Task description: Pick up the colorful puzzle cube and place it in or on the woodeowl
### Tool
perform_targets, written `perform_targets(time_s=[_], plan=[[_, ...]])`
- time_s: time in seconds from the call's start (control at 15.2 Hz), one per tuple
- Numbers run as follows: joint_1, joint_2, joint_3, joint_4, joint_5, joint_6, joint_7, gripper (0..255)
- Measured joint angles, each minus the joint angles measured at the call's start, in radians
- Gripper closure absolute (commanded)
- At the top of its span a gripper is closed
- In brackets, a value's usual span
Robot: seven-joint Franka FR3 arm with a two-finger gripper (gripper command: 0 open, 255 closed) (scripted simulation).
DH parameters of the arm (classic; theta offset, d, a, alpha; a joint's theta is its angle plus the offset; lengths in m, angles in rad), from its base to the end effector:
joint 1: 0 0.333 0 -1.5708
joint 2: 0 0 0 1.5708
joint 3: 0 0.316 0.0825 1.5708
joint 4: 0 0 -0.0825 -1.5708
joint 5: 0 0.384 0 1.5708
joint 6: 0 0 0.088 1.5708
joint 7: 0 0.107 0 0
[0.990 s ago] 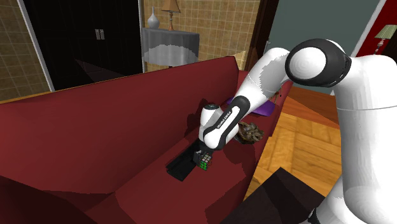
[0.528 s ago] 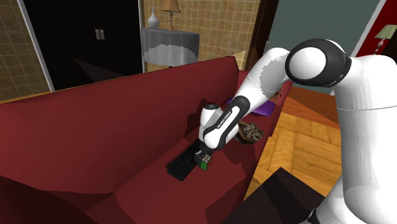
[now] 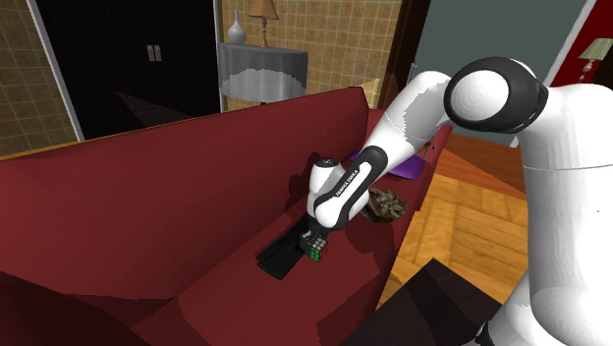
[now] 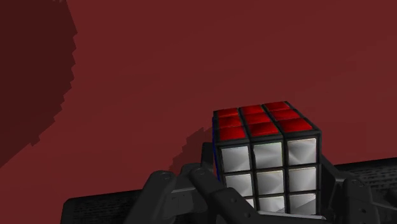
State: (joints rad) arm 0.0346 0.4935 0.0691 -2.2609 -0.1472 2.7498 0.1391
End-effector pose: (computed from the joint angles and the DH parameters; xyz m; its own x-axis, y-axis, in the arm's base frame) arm 0.5274 0.0628 0.1410 0.9957 0.0924 0.0003 0.0924 -0.9954 0.0233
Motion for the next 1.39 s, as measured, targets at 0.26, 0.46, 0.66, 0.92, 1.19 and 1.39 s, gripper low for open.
perform_targets(time_s=[0.26, 0.46, 0.66, 0.92, 1.19, 1.39], plan=[[-0.006, -0.047, 0.009, -0.010, 0.009, -0.037, -0.007, 255], [-0.012, -0.088, 0.017, -0.017, 0.018, -0.071, -0.014, 255], [-0.017, -0.127, 0.024, -0.025, 0.027, -0.101, -0.021, 255], [-0.024, -0.180, 0.032, -0.034, 0.041, -0.146, -0.034, 255], [-0.028, -0.225, 0.039, -0.027, 0.054, -0.196, -0.044, 255], [-0.031, -0.261, 0.043, -0.027, 0.063, -0.233, -0.051, 255]])
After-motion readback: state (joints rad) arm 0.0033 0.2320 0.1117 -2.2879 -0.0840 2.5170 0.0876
